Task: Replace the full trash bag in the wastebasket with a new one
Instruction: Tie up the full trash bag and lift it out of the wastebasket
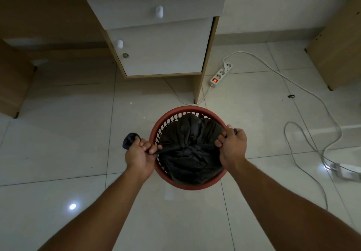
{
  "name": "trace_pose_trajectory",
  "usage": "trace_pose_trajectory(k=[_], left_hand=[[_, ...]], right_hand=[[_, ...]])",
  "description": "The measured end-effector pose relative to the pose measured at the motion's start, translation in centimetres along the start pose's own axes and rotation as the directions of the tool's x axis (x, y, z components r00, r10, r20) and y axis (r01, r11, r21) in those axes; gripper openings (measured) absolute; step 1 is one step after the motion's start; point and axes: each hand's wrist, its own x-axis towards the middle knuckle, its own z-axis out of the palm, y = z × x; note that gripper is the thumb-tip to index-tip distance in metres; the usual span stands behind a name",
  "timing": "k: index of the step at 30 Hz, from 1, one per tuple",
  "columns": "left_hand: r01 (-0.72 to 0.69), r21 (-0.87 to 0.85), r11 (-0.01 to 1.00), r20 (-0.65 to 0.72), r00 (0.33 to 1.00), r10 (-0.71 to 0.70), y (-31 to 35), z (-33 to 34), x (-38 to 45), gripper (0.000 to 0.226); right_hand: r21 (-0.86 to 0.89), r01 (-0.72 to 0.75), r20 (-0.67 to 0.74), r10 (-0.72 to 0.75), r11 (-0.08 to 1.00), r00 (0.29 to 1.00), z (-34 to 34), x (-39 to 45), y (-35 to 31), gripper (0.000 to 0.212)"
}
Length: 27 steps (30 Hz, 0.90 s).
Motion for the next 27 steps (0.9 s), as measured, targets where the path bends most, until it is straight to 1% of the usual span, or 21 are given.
trace_pose_trajectory(k=[2,3,4,5,6,7,8,10,11,12,13,14,15,16,19,20,21,22,23,24,27], left_hand=[[-0.077,0.082,0.994,-0.029,0.996,0.079,1.0,0.6,0.4,0.047],[-0.111,0.105,0.988,-0.025,0.993,0.114,1.6,1.1,0.5,0.045],[-0.126,0.12,0.985,-0.006,0.992,0.128,2.0,1.6,0.7,0.043],[-0.112,0.157,0.981,0.041,0.993,0.107,2.4,2.0,0.6,0.037],[-0.088,0.216,0.972,0.097,0.993,0.068,2.7,2.3,0.4,0.027],[-0.054,0.261,0.964,0.159,0.987,0.012,2.9,2.4,0.1,0.014],[-0.018,0.283,0.959,0.2,0.979,-0.04,2.9,2.3,-0.1,0.012],[0.047,0.268,0.962,0.238,0.965,-0.114,2.4,2.0,-0.5,0.019],[0.06,0.234,0.97,0.261,0.958,-0.122,2.0,2.1,-0.8,0.018],[0.052,0.21,0.976,0.284,0.952,-0.111,1.6,2.1,-1.0,0.019],[0.029,0.192,0.981,0.314,0.945,-0.089,1.1,2.2,-1.1,0.021],[-0.008,0.194,0.981,0.328,0.943,-0.057,0.7,2.3,-1.3,0.022],[-0.055,0.206,0.977,0.339,0.941,-0.018,0.1,2.5,-1.4,0.024],[-0.109,0.235,0.966,0.349,0.937,0.021,-0.3,2.8,-1.6,0.025],[-0.261,0.369,0.892,0.327,0.935,0.138,-1.0,3.8,-1.8,0.026],[-0.282,0.397,0.874,0.317,0.935,0.157,-0.9,4.1,-1.7,0.028],[-0.282,0.392,0.876,0.312,0.936,0.162,-0.8,4.2,-1.5,0.029],[-0.277,0.392,0.877,0.306,0.938,0.16,-0.8,4.2,-1.2,0.03],[-0.269,0.412,0.87,0.298,0.943,0.151,-0.9,4.2,-0.9,0.031],[-0.26,0.452,0.853,0.284,0.949,0.138,-1.0,4.0,-0.7,0.031],[-0.202,0.488,0.849,0.25,0.964,0.085,-1.5,3.4,-0.2,0.028]], right_hand=[[-0.097,0.042,0.091,-0.033,0.994,0.995,0.0,0.1,-0.3,0.021],[-0.219,0.094,0.139,-0.064,0.971,0.988,0.0,0.1,-0.6,0.02],[-0.372,0.155,0.18,-0.093,0.915,0.979,-0.1,0.1,-1.1,0.02],[-0.512,0.194,0.207,-0.099,0.837,0.973,-0.3,0.0,-1.7,0.02],[-0.6,0.201,0.23,-0.074,0.774,0.97,-0.5,0.1,-2.3,0.021],[-0.642,0.198,0.267,-0.027,0.741,0.963,-0.7,0.1,-3.0,0.024],[-0.658,0.194,0.315,0.032,0.727,0.949,-1.0,0.2,-3.5,0.028],[-0.674,0.19,0.381,0.116,0.714,0.917,-1.3,0.3,-4.1,0.038],[-0.646,0.18,0.407,0.136,0.742,0.903,-1.3,0.2,-4.0,0.043],[-0.576,0.141,0.426,0.149,0.805,0.892,-1.3,0.0,-3.9,0.048],[-0.457,0.059,0.442,0.169,0.888,0.881,-1.1,0.0,-3.7,0.054],[-0.337,-0.027,0.467,0.192,0.941,0.863,-1.0,-0.1,-3.4,0.057],[-0.265,-0.071,0.491,0.198,0.962,0.848,-0.8,-0.5,-3.1,0.055],[-0.279,-0.054,0.509,0.195,0.959,0.838,-0.6,-0.8,-2.8,0.047],[-0.501,0.141,0.483,0.141,0.854,0.864,-0.1,-2.1,-1.8,0.02],[-0.479,0.113,0.451,0.133,0.87,0.883,0.1,-2.3,-1.5,0.016],[-0.36,-0.002,0.412,0.161,0.933,0.897,0.3,-2.2,-1.5,0.017],[-0.191,-0.157,0.396,0.223,0.969,0.891,0.4,-2.0,-1.5,0.025],[-0.044,-0.272,0.397,0.267,0.961,0.878,0.6,-1.8,-1.7,0.031],[0.018,-0.316,0.39,0.284,0.949,0.876,0.8,-1.5,-1.7,0.033],[0.057,-0.31,0.306,0.279,0.949,0.91,1.1,-0.7,-1.2,0.017]])
